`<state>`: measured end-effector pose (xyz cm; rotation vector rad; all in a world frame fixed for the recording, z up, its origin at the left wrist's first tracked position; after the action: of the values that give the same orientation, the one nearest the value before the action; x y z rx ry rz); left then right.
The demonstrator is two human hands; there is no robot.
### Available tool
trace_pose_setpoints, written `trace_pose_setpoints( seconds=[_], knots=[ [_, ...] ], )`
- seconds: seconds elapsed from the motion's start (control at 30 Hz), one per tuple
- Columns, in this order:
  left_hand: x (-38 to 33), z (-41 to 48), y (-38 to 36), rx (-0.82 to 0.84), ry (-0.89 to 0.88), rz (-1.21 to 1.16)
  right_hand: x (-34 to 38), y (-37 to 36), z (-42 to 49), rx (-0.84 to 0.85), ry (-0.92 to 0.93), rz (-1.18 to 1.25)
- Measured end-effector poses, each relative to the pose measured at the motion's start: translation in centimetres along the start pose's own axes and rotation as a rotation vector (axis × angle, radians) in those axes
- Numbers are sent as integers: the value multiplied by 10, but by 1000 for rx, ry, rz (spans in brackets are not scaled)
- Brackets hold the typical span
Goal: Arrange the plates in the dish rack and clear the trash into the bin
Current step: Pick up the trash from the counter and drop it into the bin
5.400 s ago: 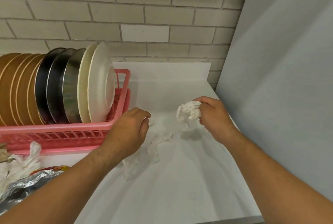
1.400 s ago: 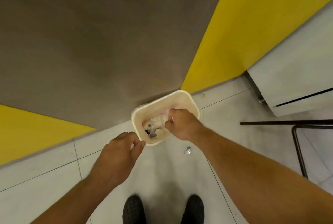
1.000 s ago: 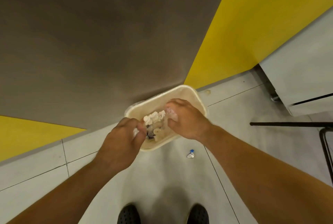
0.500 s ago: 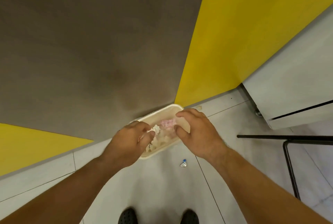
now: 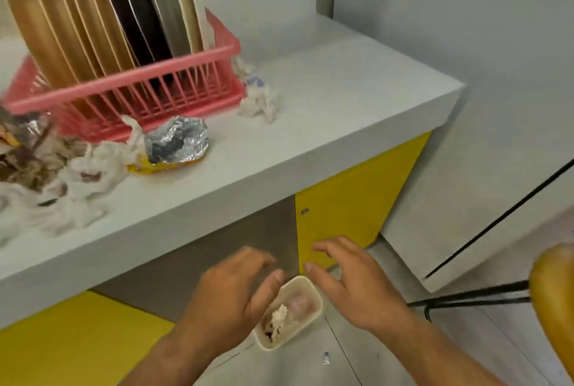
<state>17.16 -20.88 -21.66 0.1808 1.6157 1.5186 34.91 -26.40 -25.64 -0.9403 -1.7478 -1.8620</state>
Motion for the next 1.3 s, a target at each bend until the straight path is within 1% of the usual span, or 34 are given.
trace_pose_setpoints(
  seconds=[0.1,0.2,0.27,0.37,0.47,0.57,0.77,1.0,1.13,1.3],
  knots=[
    [-31,14,51,-87,-37,51,39,49,6,-54,56,-33],
    [-54,24,94,-190,-58,57,74,88,12,-149,142,-60],
    [-61,31,115,-246,-51,41,92,107,18,-182,192,-83],
    [-65,42,136,-297,-44,54,111,129,33,-182,233,-107],
    [-58,58,151,-319,-30,73,126,144,56,-149,231,-103],
    [-45,83,161,-341,-24,81,137,151,86,-160,242,-135],
    [-21,150,162,-319,-26,92,133,156,140,-138,207,-217],
    [-7,214,141,-266,-39,105,108,172,191,-149,152,-224],
    [-1,244,118,-236,3,112,87,174,223,-106,158,-232],
    [1,289,104,-248,110,153,67,181,274,-4,217,-221]
  ],
)
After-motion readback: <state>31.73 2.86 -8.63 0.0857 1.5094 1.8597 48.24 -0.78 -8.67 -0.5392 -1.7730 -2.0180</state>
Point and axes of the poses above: each hand's wrist, its own z-axis towards the middle knuckle, its own y-axis out of the back of the hand, x = y × z, the point moved 6 cm from there along z, towards the middle knuckle, and after that the axes turned 1 degree about -y, right-handed, at the moved point
